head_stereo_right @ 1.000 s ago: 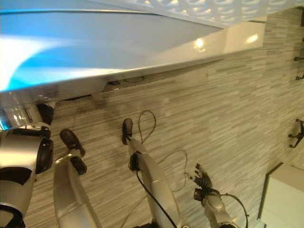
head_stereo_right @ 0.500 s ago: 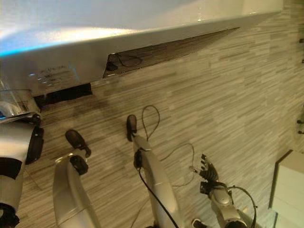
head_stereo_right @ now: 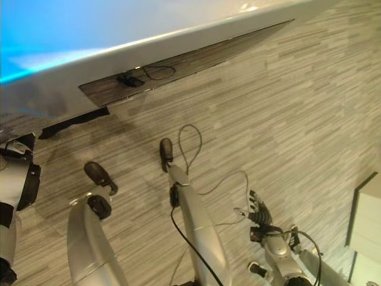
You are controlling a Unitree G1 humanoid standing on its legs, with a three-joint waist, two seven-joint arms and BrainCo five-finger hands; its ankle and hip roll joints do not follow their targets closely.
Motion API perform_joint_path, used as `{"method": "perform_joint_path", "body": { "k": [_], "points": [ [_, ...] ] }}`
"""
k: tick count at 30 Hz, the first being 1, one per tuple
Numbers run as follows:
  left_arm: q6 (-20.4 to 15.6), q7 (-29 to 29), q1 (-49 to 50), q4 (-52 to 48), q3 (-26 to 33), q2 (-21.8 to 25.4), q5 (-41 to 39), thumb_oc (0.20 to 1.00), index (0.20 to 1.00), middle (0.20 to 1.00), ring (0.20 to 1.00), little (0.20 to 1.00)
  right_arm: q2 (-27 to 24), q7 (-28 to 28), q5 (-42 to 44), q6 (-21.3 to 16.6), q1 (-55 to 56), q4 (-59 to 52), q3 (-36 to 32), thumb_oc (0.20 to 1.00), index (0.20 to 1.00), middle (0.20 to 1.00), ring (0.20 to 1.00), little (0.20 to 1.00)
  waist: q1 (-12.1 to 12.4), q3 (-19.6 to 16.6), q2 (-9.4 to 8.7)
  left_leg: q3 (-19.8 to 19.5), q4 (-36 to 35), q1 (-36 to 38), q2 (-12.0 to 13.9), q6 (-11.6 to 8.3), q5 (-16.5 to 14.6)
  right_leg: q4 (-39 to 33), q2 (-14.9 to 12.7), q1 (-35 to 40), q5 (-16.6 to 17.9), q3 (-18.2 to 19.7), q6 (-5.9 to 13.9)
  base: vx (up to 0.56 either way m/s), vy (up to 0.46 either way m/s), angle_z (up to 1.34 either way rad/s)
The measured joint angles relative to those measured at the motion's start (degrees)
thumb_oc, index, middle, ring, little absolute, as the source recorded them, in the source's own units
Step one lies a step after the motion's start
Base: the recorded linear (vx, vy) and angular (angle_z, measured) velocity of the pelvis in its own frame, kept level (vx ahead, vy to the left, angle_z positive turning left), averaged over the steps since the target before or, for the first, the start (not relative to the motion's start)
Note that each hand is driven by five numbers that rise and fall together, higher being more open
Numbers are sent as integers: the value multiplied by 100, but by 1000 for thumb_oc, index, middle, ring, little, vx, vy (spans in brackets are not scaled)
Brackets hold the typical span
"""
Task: Grab the laundry basket,head to the washer,open it,put in the laundry and shut it.
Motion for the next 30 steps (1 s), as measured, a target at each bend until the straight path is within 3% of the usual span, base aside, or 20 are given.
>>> {"method": "perform_joint_path", "body": {
  "k": [4,5,6,10,13,21,26,30],
  "points": [
    [-414,237,1338,-1556,545,-278,-16,1000,1000,1000,1000,1000,-15,-29,-68,-38,-18,10,-83,1000,1000,1000,1000,1000,229,184,141,89,-363,345,-165,-65,179,199,-114,55,-166,75,-3,-49,-79,17],
    [-663,352,2090,-2688,1059,-502,-7,1000,1000,1000,1000,1000,2,-107,-74,-77,2,-48,-221,1000,1000,1000,1000,1000,279,407,144,94,-386,529,-199,-84,187,488,-180,94,-342,69,-68,-12,-32,21],
    [-846,403,2482,-2917,1121,-701,-3,1000,1000,1000,1000,1000,9,-123,-94,-91,-9,-5,-284,1000,1000,1000,1000,1000,395,461,193,75,-391,593,-232,-97,197,675,-215,84,-468,65,-88,-16,-40,25],
    [-1020,683,3796,-3524,1624,-1337,-6,1000,1000,1000,1000,1000,63,-332,-184,-130,-3,71,-616,1000,1000,1000,1000,1000,567,500,255,-40,-384,670,-338,-189,231,1379,-365,-110,-957,12,-191,-11,-34,26],
    [-1098,928,4039,-3382,1673,-1722,-11,1000,1000,1000,1000,1000,54,-442,-244,-126,-30,206,-712,1000,1000,1000,1000,1000,725,502,245,-80,-439,637,-354,-268,290,1564,-392,-228,-1069,-23,-221,-9,-62,13],
    [-1183,1132,4060,-3232,1785,-2267,-144,1000,1000,1000,1000,1000,73,-643,-456,-114,-23,254,-716,1000,1000,1000,1000,1000,770,573,101,-371,-878,552,-484,-401,637,1515,-448,-277,-1108,-340,-293,4,-50,17],
    [-1049,741,3695,-2341,1662,-2346,-1091,1000,1000,1000,1000,1000,4,-688,-442,-59,-193,253,-655,1000,1000,1000,1000,1000,715,571,70,-489,-697,439,-472,-365,591,1563,-420,-275,-1075,-384,-342,12,-5,-2],
    [-851,373,3124,-1898,1644,-2041,-1714,1000,1000,1000,1000,1000,-167,-659,-425,-34,-277,251,-486,1000,1000,1000,1000,1000,674,525,-55,-799,-22,7,-302,-368,324,1927,-301,-426,-1217,-538,-367,59,-25,-8]
  ]
}}
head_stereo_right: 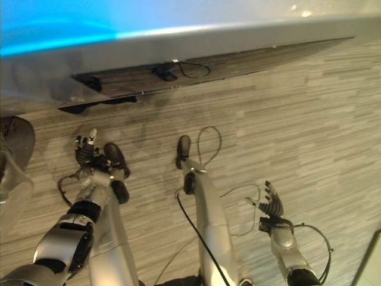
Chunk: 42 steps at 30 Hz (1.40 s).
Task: Grab the laundry basket,head to the washer,open it,put in the laundry and shut it.
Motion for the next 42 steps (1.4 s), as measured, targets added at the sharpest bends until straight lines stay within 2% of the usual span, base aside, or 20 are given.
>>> {"method": "perform_joint_path", "body": {
  "k": [1,3,5,6,9,12,16,21,27,36,37,38,39,42],
  "points": [
    [51,-88,-227,157,0,84,-201,1000,1000,1000,1000,1000,-88,41,30,32,-2,15,-5,1000,1000,1000,1000,1000,-18,-7,-10,-143,344,-216,17,11,-124,294,-37,-132,-166,-74,-19,41,31,6],
    [140,-210,-703,373,22,291,-454,1000,1000,1000,1000,1000,-133,60,42,54,-5,31,-6,1000,1000,1000,1000,1000,-66,-67,-99,-255,680,-504,11,38,-243,678,-93,-390,-311,-109,-17,64,49,6],
    [218,-229,-928,646,30,351,-627,1000,1000,1000,1000,1000,-170,66,46,96,-7,38,-7,1000,1000,1000,1000,1000,-93,-71,-104,-369,978,-677,31,50,-350,948,-103,-491,-420,-145,-28,60,41,-3],
    [264,-282,-1169,850,164,496,-661,1000,1000,1000,1000,1000,-192,78,106,125,-18,47,40,1000,1000,1000,1000,1000,-148,-118,-173,-394,1098,-790,34,34,-385,1069,-121,-601,-451,-144,-18,51,35,-3],
    [443,-373,-1525,1382,480,791,-886,1000,1000,1000,1000,1000,-239,140,156,145,-26,-16,193,1000,1000,1000,1000,1000,-304,-208,-301,-517,1250,-981,62,32,-407,1104,-76,-690,-438,-206,-8,43,26,-7],
    [524,-384,-1745,1715,477,1230,-1053,1000,1000,1000,1000,1000,-272,235,207,149,-4,-127,356,1000,1000,1000,1000,1000,-426,-395,-558,-557,1332,-1121,147,30,-412,1061,13,-783,-391,-226,-1,42,22,-14],
    [597,-387,-1843,1750,418,1464,-1094,1000,1000,1000,1000,1000,-403,331,212,139,8,-270,382,1000,1000,1000,1000,1000,-437,-440,-618,-666,1525,-1275,183,20,-492,1073,62,-812,-378,-305,-16,23,35,-7],
    [637,-356,-1957,1828,318,1463,-1117,1000,1000,1000,1000,1000,-466,330,210,140,9,-331,379,1000,1000,1000,1000,1000,-450,-488,-681,-682,1671,-1455,217,55,-569,1068,87,-921,-337,-298,38,13,36,-7],
    [724,-228,-2141,1806,-544,1389,-1328,1000,1000,1000,1000,1000,-543,361,117,160,3,-642,442,1000,1000,1000,1000,1000,-445,-486,-678,-617,1747,-1545,187,118,-626,1033,57,-996,-260,-222,58,3,21,-4],
    [657,-110,-2260,1412,-999,1072,-1789,1000,1000,1000,1000,1000,-542,449,-233,268,121,-698,504,1000,1000,1000,1000,1000,-285,-452,-631,-348,1535,-1420,136,123,-566,921,10,-1055,-151,-22,115,-5,-1,1],
    [636,-96,-2261,1400,-998,1024,-1790,809,809,809,809,809,-542,450,-260,275,121,-694,510,1000,1000,1000,1000,1000,-259,-445,-622,-330,1511,-1392,136,127,-557,898,-2,-1041,-138,-7,105,-13,-20,4],
    [625,-80,-2261,1397,-1000,997,-1793,539,539,539,539,539,-541,451,-267,277,121,-702,511,1000,1000,1000,1000,1000,-254,-443,-619,-316,1491,-1362,135,134,-552,888,4,-1027,-124,2,99,0,0,0],
    [584,-37,-2260,1363,-1000,921,-1907,200,200,200,200,200,-542,450,-283,277,122,-701,511,1000,1000,1000,1000,1000,-244,-420,-588,-305,1429,-1281,128,126,-532,840,0,-957,-104,0,75,0,0,0],
    [540,52,-2256,1361,-1016,759,-1963,200,200,200,200,200,-537,445,-379,281,125,-660,535,1000,1000,1000,1000,1000,-238,-415,-582,-184,1243,-1095,112,152,-466,715,-12,-853,-73,51,76,-40,-18,5]
  ]
}}
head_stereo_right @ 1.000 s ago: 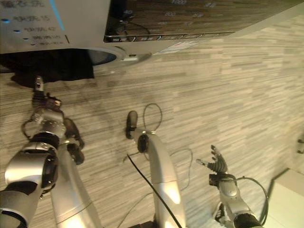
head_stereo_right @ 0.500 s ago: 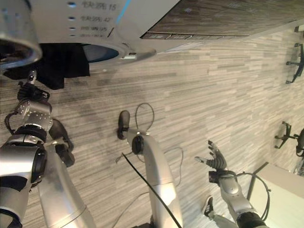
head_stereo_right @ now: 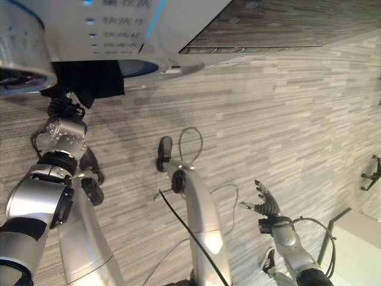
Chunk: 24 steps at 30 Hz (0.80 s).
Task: Grab the laundry basket,head to the washer,open it,put in the laundry and shut it.
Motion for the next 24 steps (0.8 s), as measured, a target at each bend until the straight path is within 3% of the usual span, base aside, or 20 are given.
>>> {"method": "perform_joint_path", "body": {
  "k": [6,11,15,19,22,23,24],
  "points": [
    [83,43,51,-208,-652,-120,-26,200,200,200,200,200,26,0,-125,70,-5,2,216,1000,1000,1000,1000,1000,-16,37,50,221,-452,434,-74,23,134,-405,-28,298,172,135,33,-31,-7,2],
    [153,37,159,-375,-677,-397,-42,200,200,200,200,200,126,-6,-245,78,-24,71,287,1000,1000,1000,1000,1000,-31,65,88,542,-1214,1101,-207,53,404,-1157,-52,817,465,288,146,-38,-7,4],
    [226,-19,383,-339,-530,-554,-46,200,200,200,200,200,256,-8,-341,81,-21,253,471,1000,1000,1000,1000,1000,-188,83,115,802,-2108,1903,-405,-4,670,-1990,-114,1492,774,409,204,-6,-1,4],
    [574,87,282,26,-380,-320,-218,200,200,200,200,200,260,-10,-340,74,-112,396,480,1000,1000,1000,1000,1000,-345,105,145,1071,-2877,2564,-517,28,951,-3002,-44,2134,1305,530,188,33,-8,-13],
    [579,277,406,-251,-374,-403,-427,200,200,200,200,200,262,-10,-327,74,-45,573,358,1000,1000,1000,1000,1000,-294,156,215,1093,-3205,2819,-599,-4,1076,-3141,-70,2283,1356,585,177,17,-14,0],
    [568,312,544,-555,-384,-405,-489,533,533,533,533,533,260,-10,-326,77,-12,608,309,1000,1000,1000,1000,1000,-273,177,245,1087,-3334,2863,-639,-19,1149,-3150,-86,2282,1355,581,178,17,-20,18],
    [450,312,762,-897,-426,-392,-485,1000,1000,1000,1000,1000,258,-13,-327,76,-13,623,274,1000,1000,1000,1000,1000,-242,216,298,1057,-3417,2883,-652,-37,1217,-3148,-92,2283,1353,570,175,20,-7,14]
  ]
}}
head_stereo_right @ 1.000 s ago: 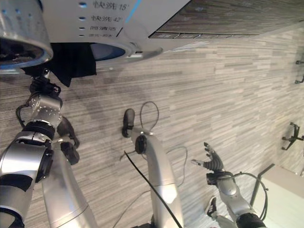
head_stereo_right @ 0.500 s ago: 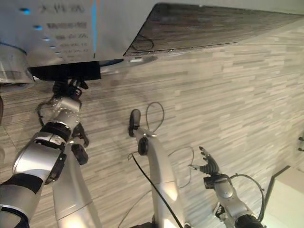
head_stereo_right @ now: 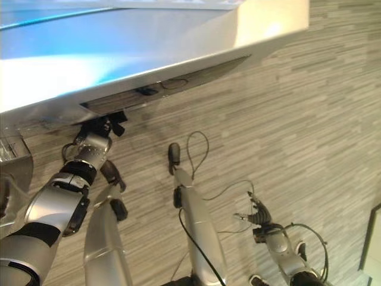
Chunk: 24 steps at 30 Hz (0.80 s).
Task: Grab the laundry basket,head to the washer,open it,put in the laundry and shut it.
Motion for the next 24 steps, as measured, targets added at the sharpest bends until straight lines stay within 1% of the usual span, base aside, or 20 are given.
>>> {"method": "perform_joint_path", "body": {
  "k": [1,2,3,4,6,9,10,11,12,14,16,20,22,24],
  "points": [
    [-80,0,158,-312,-12,-4,0,1000,1000,1000,1000,1000,7,0,1,0,4,0,-70,1000,1000,1000,1000,1000,26,29,41,-15,-1,4,7,-7,6,12,10,2,-5,-3,-7,14,8,8],
    [-154,-5,215,-413,-85,-9,9,1000,1000,1000,1000,1000,6,-3,1,0,1,-4,-101,1000,1000,1000,1000,1000,37,41,57,-16,-1,9,8,-9,7,15,14,5,-7,-2,-10,0,0,0],
    [-306,-6,226,-442,-208,-11,91,1000,1000,1000,1000,1000,2,-17,-5,-18,-23,-43,-124,1000,1000,1000,1000,1000,77,57,81,18,-8,46,11,-18,13,24,17,8,-8,40,-12,6,9,-6],
    [-387,-34,178,-458,-211,-4,182,1000,1000,1000,1000,1000,3,-18,-10,-30,-28,-45,-114,1000,1000,1000,1000,1000,76,58,81,27,-12,58,12,-23,13,26,17,9,-9,54,-12,-1,7,-7],
    [-384,43,12,-143,-235,-7,360,1000,1000,1000,1000,1000,-3,-23,-19,-31,-7,-55,-42,1000,1000,1000,1000,1000,20,59,83,23,-75,48,8,-101,36,-36,16,1,-25,59,47,0,0,0],
    [-416,66,-107,-39,-70,-6,589,1000,1000,1000,1000,1000,-67,-28,-72,-29,5,-81,102,1000,1000,1000,1000,1000,-15,60,84,-82,-217,-38,-18,-179,85,-301,54,-20,81,52,177,3,-12,-2],
    [-496,87,-222,60,148,-70,720,1000,1000,1000,1000,1000,-93,-47,-175,-44,24,-131,141,1000,1000,1000,1000,1000,-20,59,84,-151,-274,-126,-27,-183,87,-447,78,-49,131,21,258,0,0,0],
    [-550,114,-255,60,159,-81,744,1000,1000,1000,1000,1000,-94,-64,-198,-47,30,-159,139,1000,1000,1000,1000,1000,-28,59,84,-159,-299,-156,-29,-185,88,-504,90,-67,142,18,277,0,0,0],
    [-683,122,-300,97,281,-132,816,1000,1000,1000,1000,1000,-99,-118,-218,-92,46,-170,138,1000,1000,1000,1000,1000,-33,59,84,-247,-316,-258,-36,-196,96,-610,120,-105,182,10,340,4,-9,3],
    [-774,147,-330,110,288,-124,961,1000,1000,1000,1000,1000,-104,-137,-218,-110,57,-160,135,1000,1000,1000,1000,1000,-42,59,84,-319,-329,-349,-36,-197,96,-702,148,-134,195,-20,362,4,-1,5],
    [-782,144,-424,316,275,-109,1266,1000,1000,1000,1000,1000,-118,-207,-223,-114,61,-152,126,1000,1000,1000,1000,1000,-42,59,84,-348,-374,-419,-48,-198,97,-774,146,-171,197,-65,366,2,18,6],
    [-761,117,-472,448,329,-39,1458,1000,1000,1000,1000,1000,-115,-241,-224,-148,55,-165,140,1000,1000,1000,1000,1000,-26,59,84,-415,-435,-461,-94,-199,98,-885,132,-185,198,-100,410,2,4,-1],
    [-746,23,-420,447,324,-70,1468,1000,1000,1000,1000,1000,-113,-241,-220,-148,53,-169,144,1000,1000,1000,1000,1000,53,59,85,-419,-477,-413,-113,-221,113,-859,124,-172,233,-96,419,0,0,0],
    [-639,-159,-385,477,275,-85,1491,1000,1000,1000,1000,1000,-112,-239,-222,-151,47,-167,181,1000,1000,1000,1000,1000,92,59,95,-411,-565,-315,-148,-275,245,-859,106,-126,379,-92,306,-11,16,6]
  ]
}}
